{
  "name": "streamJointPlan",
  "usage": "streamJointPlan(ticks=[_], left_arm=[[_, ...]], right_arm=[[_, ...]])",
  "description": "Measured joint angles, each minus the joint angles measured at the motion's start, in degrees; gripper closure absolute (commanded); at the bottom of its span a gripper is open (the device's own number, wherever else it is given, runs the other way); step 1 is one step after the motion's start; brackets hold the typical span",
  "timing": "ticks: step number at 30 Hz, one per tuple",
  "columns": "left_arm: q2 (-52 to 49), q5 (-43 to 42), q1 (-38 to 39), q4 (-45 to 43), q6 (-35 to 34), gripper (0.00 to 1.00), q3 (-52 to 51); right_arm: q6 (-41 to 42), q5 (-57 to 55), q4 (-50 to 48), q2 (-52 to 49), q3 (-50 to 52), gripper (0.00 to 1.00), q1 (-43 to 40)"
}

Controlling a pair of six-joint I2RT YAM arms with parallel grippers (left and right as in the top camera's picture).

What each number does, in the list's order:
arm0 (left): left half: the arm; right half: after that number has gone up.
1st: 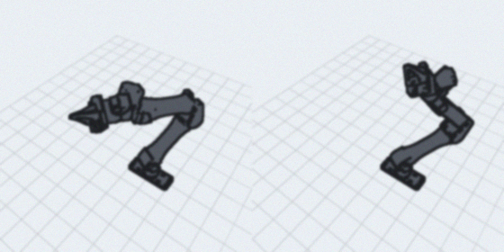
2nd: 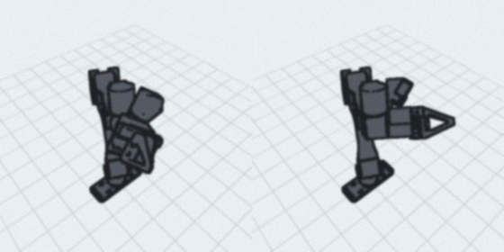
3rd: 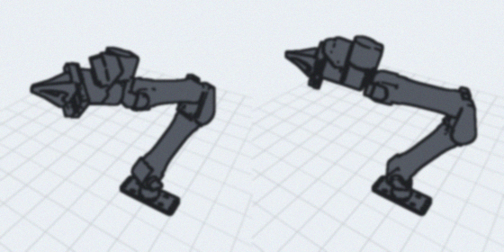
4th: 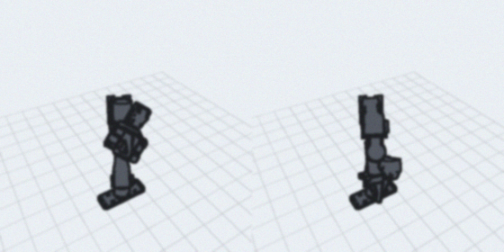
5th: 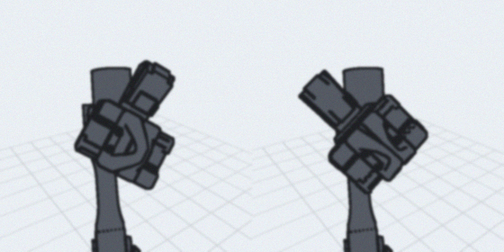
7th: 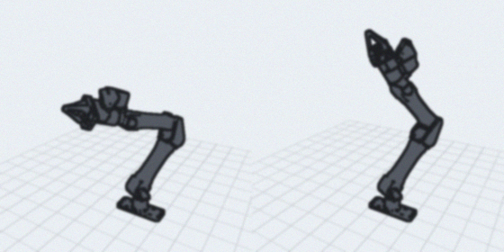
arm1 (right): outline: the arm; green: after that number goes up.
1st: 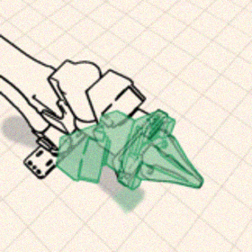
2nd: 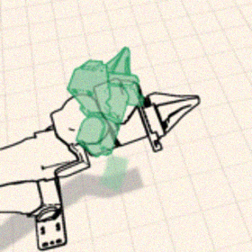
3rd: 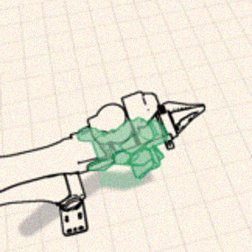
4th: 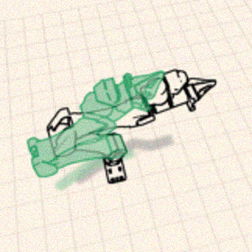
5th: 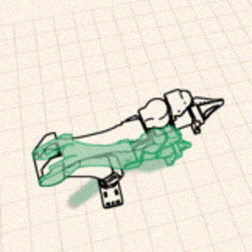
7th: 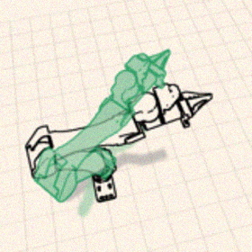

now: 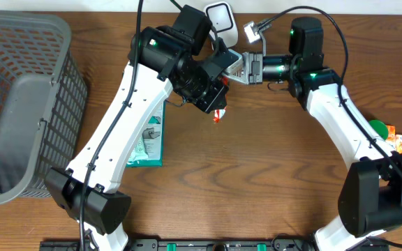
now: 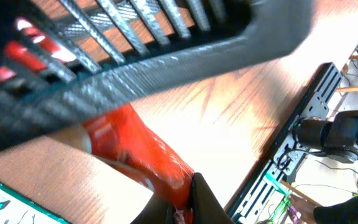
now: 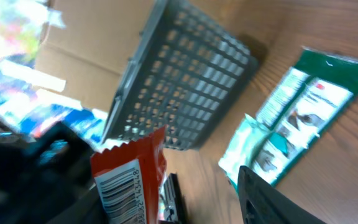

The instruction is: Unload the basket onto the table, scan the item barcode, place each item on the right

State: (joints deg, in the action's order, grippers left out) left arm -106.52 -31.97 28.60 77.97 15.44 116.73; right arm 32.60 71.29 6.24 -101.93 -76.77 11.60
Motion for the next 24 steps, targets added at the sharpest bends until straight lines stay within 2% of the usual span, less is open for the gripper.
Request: streamJointPlan(ticks=[3,11,16,24], left_arm=[[0.0,0.2,0.0,-0.1,-0.2,0.92,0.0],[0.0,2.0,0.0,-0.2,-0.2,0.92,0.0],[0.0,2.4,0.0,-0.1,-0.2,0.92,0.0],[0.0,2.8,0.0,2.9,-0.2,0.92,0.0]], right_arm=[[-2.4,-2.8,3.0,0.0,0.0,0.45,-1.0],[-4.9,-5.7,3.6,0.0,0.0,0.45,-2.1],[-5.2,-6.4,4.0,0.0,0.0,0.40,-3.3],[-5.5,-6.8,5.9,0.0,0.0,0.37,-7.7]])
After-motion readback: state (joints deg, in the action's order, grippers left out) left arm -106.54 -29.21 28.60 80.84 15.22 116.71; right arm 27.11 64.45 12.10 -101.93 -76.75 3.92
